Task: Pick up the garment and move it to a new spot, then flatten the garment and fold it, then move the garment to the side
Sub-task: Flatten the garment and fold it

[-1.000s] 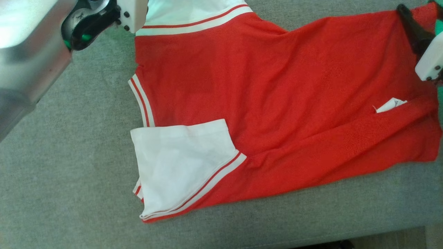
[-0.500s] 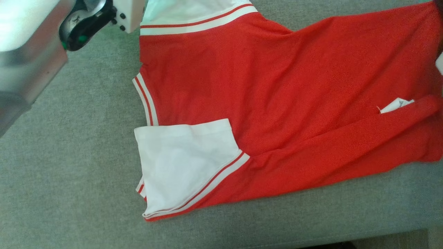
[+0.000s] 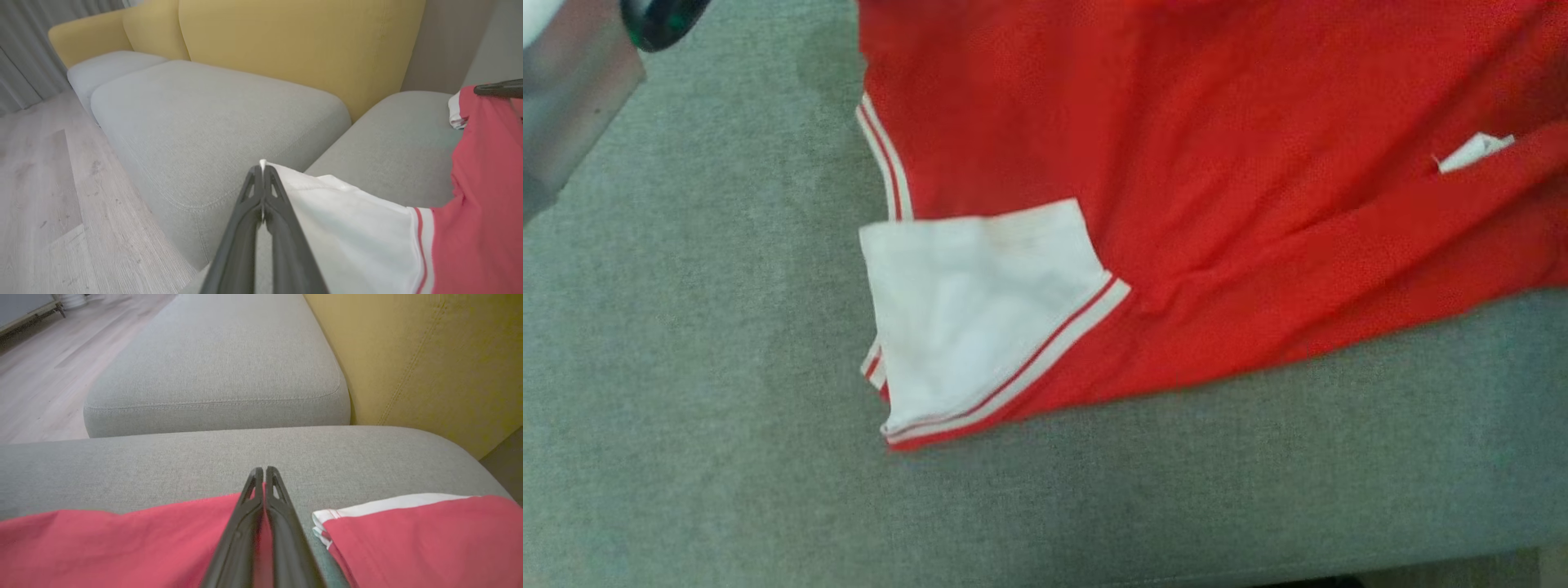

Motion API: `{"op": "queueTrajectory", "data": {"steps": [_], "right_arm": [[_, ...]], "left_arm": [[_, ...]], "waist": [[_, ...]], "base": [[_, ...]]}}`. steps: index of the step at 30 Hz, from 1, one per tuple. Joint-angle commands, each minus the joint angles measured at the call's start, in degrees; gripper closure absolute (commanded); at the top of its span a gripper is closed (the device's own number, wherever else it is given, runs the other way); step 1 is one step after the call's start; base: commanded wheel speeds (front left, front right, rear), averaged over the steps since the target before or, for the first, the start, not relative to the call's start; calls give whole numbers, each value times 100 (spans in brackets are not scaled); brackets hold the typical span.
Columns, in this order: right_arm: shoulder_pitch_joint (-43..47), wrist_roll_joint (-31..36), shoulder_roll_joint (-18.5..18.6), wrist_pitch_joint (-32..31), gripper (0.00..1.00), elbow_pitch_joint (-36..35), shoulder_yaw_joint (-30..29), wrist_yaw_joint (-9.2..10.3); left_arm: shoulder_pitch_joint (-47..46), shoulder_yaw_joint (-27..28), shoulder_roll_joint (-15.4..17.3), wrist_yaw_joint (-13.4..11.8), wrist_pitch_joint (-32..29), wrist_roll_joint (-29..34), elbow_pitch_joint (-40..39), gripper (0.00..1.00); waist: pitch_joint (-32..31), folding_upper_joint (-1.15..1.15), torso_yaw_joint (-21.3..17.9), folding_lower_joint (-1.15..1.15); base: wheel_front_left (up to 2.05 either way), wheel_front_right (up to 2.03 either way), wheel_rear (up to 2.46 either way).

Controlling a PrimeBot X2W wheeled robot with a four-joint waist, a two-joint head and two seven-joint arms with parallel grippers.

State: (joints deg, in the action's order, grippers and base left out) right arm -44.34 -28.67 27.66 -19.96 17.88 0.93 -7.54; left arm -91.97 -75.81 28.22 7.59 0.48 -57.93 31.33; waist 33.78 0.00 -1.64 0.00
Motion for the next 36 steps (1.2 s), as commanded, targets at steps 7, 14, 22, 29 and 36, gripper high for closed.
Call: {"op": "queueTrajectory", "data": {"steps": [7, 14, 22, 29, 36], "right_arm": [[296, -5, 149, 148, 100, -163, -233, 5], [855, -61, 193, 354, 100, -305, -620, 5], [1834, -97, 107, 490, 100, -608, -870, 5], [2490, -118, 47, 477, 100, -865, -1029, 5], [2916, -96, -3, 454, 100, -932, -1230, 5]], "left_arm": [[-55, 246, 335, -10, 271, -354, -367, 100], [528, 246, 874, -10, 539, -469, -1236, 100], [1788, 246, 1602, -403, 757, -381, -2684, 100], [2739, 246, 2059, -909, 527, -88, -3911, 100], [3492, 246, 2240, -1225, 316, 136, -4608, 100]], "waist": [[-171, 0, 122, 0], [-348, 0, 331, 0], [-669, 0, 504, 0], [-843, 0, 562, 0], [-930, 0, 607, 0]], "base": [[0, 0, 0], [0, 0, 0], [0, 0, 0], [0, 0, 0], [0, 0, 0]]}}
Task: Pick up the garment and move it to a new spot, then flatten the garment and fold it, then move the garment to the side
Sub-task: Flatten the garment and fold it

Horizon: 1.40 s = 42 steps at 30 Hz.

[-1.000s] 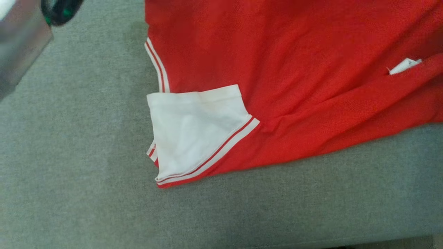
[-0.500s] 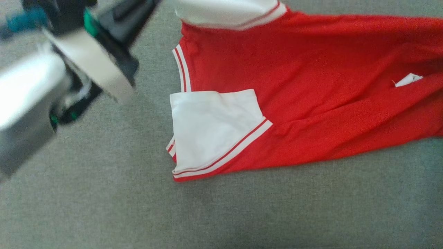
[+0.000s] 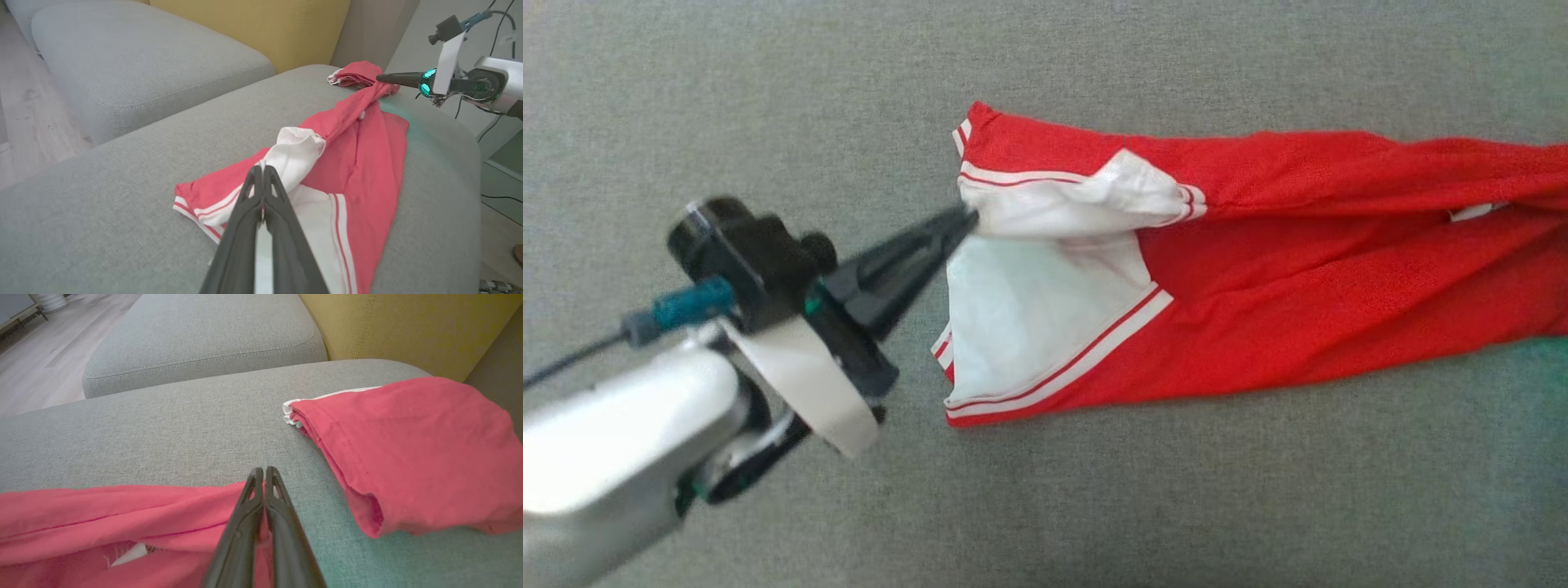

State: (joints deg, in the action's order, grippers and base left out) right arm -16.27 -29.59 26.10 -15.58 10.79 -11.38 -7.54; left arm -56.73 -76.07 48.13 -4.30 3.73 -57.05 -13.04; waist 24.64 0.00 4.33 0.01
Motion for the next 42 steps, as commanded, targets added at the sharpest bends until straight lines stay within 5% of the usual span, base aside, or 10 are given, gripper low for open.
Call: {"op": "queueTrajectory", "data": {"steps": [1, 13, 14, 15, 16, 17, 22, 26, 33, 42], "right_arm": [[157, -6, 148, 10, 100, -234, -11, 5], [546, -47, 101, -20, 100, -273, 47, 5], [556, -32, 92, 17, 82, -254, 56, 5], [563, -18, 73, 56, 21, -228, 70, 5], [566, -4, 42, 97, 0, -194, 82, 5], [567, 39, 14, 173, 0, -164, 78, 5], [595, 234, -211, 610, 0, -102, 52, 5], [731, 381, -501, 1027, 0, -109, 122, 5], [1140, 698, -1170, 1512, 0, -9, 290, 5], [1280, 1105, -1841, 1637, 0, 726, -313, 5]], "left_arm": [[73, 271, 256, -61, -49, 54, -238, 100], [1019, 271, 129, -326, -194, -32, -545, 100], [1092, 271, 78, -358, -132, -54, -526, 100], [1169, 277, 15, -401, -49, -91, -496, 97], [1243, 281, -50, -441, 31, -124, -455, 54], [1317, 306, -120, -509, 145, -141, -401, 0], [1687, 441, -465, -822, 725, -198, -64, 0], [2303, 864, -944, -1365, 1081, -270, 506, 0], [3766, 2563, -2009, -2426, 1124, 1090, 1010, 0], [5335, 3766, -3004, -2533, 1126, 2847, 949, 0]], "waist": [[-32, 0, 16, -1], [-127, 0, 27, -1], [-152, 0, 22, -1], [-182, 0, 15, -1], [-221, 0, 3, -1], [-271, 0, -8, -1], [-579, 0, -63, -1], [-977, 0, -131, -1], [-1694, 0, -180, -1], [-2169, 0, 46, -1]], "base": [[0, 0, 0], [0, 0, 0], [0, 0, 0], [0, 0, 0], [0, 0, 0], [0, 0, 0], [0, 0, 0], [0, 0, 0], [0, 0, 0], [0, 0, 0]]}}
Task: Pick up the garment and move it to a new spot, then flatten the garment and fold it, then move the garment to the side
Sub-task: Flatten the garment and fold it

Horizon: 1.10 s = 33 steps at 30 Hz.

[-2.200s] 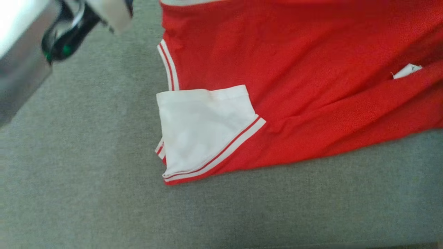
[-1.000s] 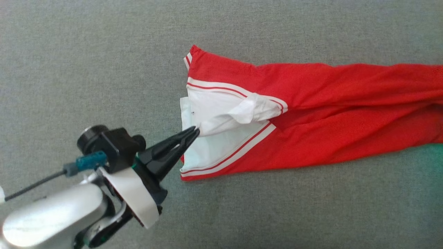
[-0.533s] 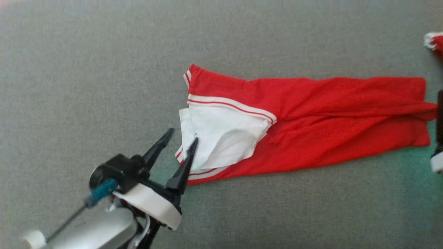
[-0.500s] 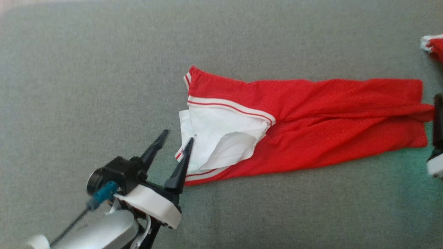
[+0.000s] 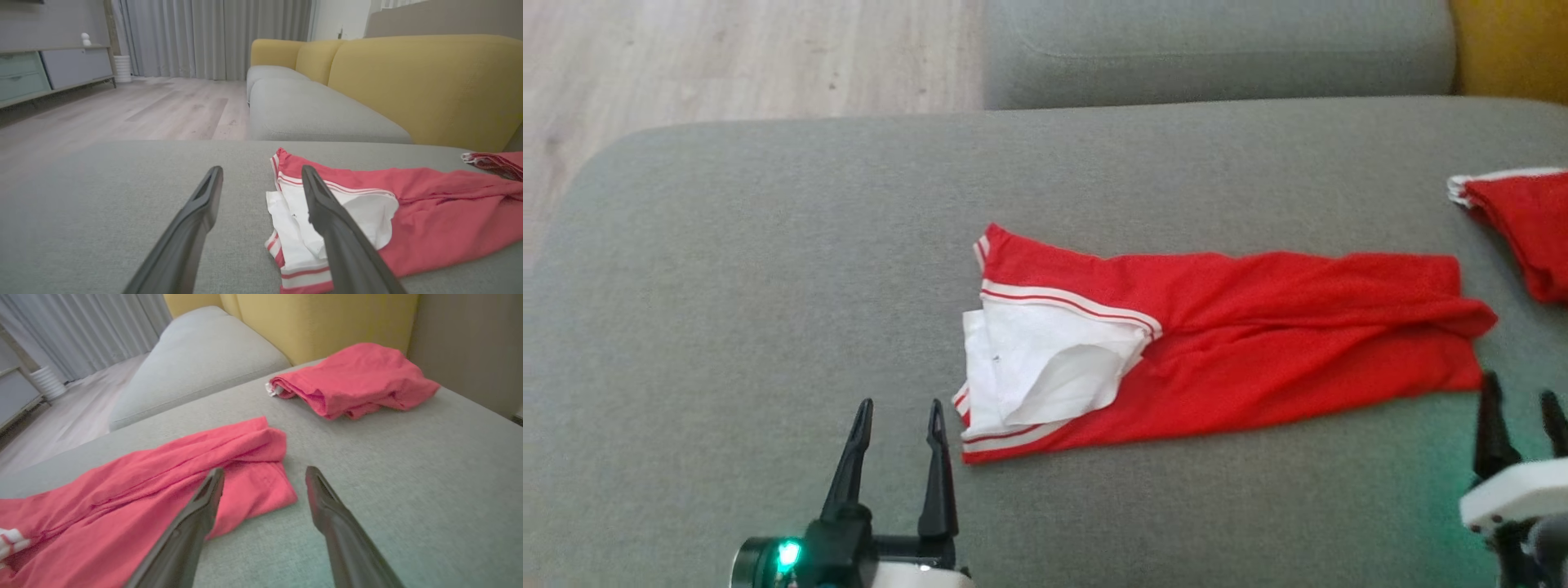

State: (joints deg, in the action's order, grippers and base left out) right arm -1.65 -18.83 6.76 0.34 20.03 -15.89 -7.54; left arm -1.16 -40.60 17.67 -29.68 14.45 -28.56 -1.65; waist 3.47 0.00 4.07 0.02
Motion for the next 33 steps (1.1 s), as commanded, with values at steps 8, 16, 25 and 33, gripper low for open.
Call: {"op": "queueTrajectory", "data": {"steps": [8, 16, 25, 33], "right_arm": [[-1101, 956, -82, -250, 0, 697, -1184, 5], [-2164, 1666, 119, -615, 0, 1539, -2099, 5], [-2429, 2017, -49, -666, 0, 2272, -2633, 5], [-2435, 1890, -154, -742, 25, 2616, -2593, 5]], "left_arm": [[365, 737, -335, 306, 54, 935, -373, 0], [376, 943, -628, 754, 54, 1377, -399, 0], [456, 1284, -1044, 1137, 54, 1441, -255, 0], [505, 1588, -1260, 1495, 54, 1625, -191, 0]], "waist": [[67, 0, 479, -2], [433, 0, 787, -2], [508, 0, 760, -2], [477, 0, 682, -2]], "base": [[0, 0, 0], [0, 0, 0], [0, 0, 0], [0, 0, 0]]}}
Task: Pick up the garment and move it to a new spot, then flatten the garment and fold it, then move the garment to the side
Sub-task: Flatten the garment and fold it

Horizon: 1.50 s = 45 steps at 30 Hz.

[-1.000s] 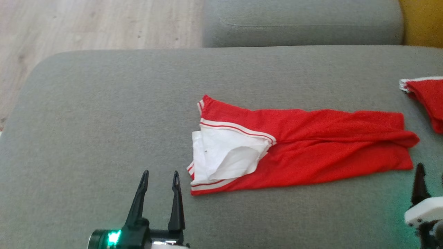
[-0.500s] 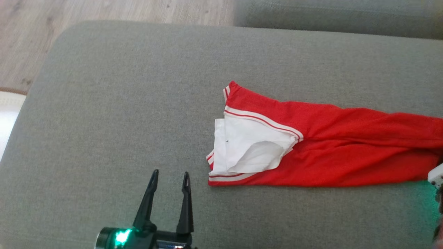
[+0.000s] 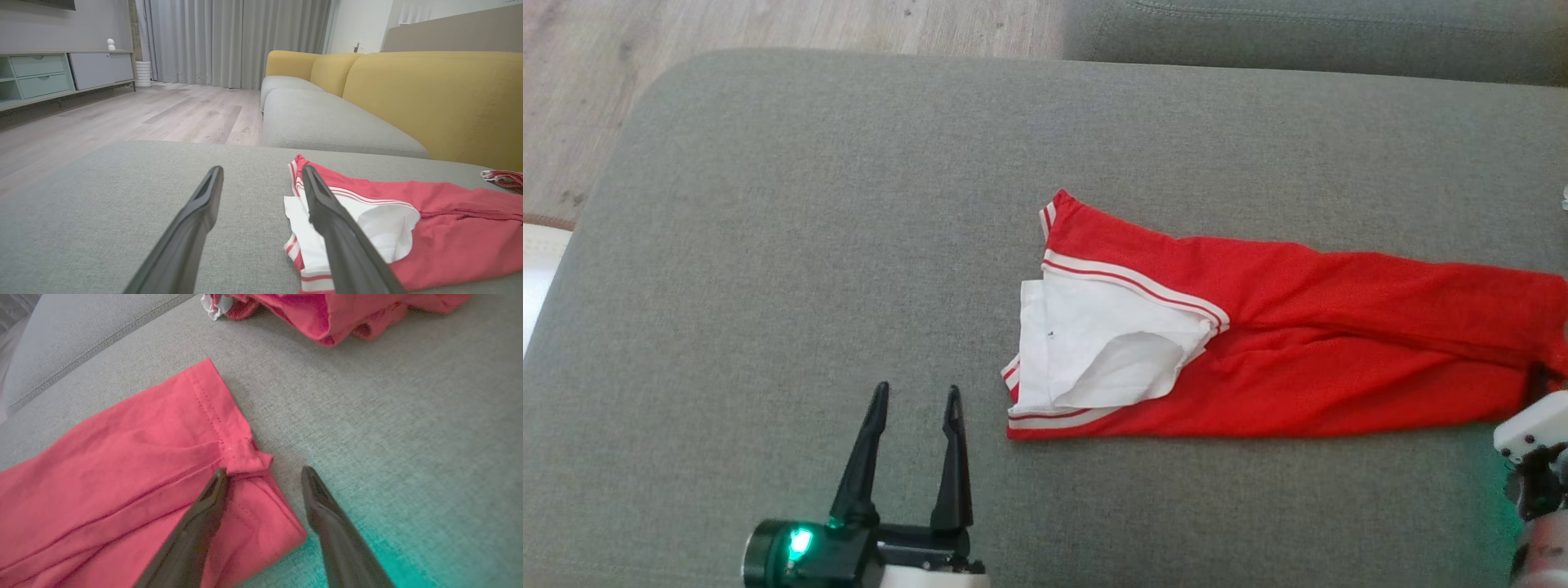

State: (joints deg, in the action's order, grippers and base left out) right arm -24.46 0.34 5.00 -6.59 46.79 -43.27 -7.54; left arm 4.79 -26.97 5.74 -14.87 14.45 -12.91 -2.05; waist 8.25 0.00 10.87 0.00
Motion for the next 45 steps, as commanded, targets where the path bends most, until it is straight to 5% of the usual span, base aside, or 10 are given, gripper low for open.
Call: {"op": "queueTrajectory", "data": {"steps": [1, 6, 14, 24, 37, 45], "right_arm": [[-182, -81, 20, -91, 32, -10, 156, 5], [-205, -356, 54, -237, 100, 274, 228, 5], [76, -522, 334, 415, 100, 130, 701, 5], [593, -1110, 985, 468, 100, -803, 1322, 5], [1060, -1868, 149, -38, 100, -3566, 3586, 5], [1196, -1986, -157, -416, 100, -4059, 4863, 5]], "left_arm": [[-83, 267, -80, 40, 54, 88, -154, 0], [-4, 490, -161, 203, 54, 140, -167, 0], [141, 673, -213, 350, 54, 243, -104, 0], [392, 864, -242, 434, 54, 349, -169, 0], [485, 862, -264, 572, 55, 471, -148, 0], [426, 711, -277, 645, 55, 472, -45, 0]], "waist": [[-7, 0, 7, 0], [-57, 0, 78, 0], [-309, 0, 7, 0], [-654, 0, -285, 0], [-780, 0, -285, 0], [-686, 0, -35, 0]], "base": [[0, 0, 0], [0, 0, 0], [0, 0, 0], [0, 0, 0], [0, 0, 0], [0, 0, 0]]}}
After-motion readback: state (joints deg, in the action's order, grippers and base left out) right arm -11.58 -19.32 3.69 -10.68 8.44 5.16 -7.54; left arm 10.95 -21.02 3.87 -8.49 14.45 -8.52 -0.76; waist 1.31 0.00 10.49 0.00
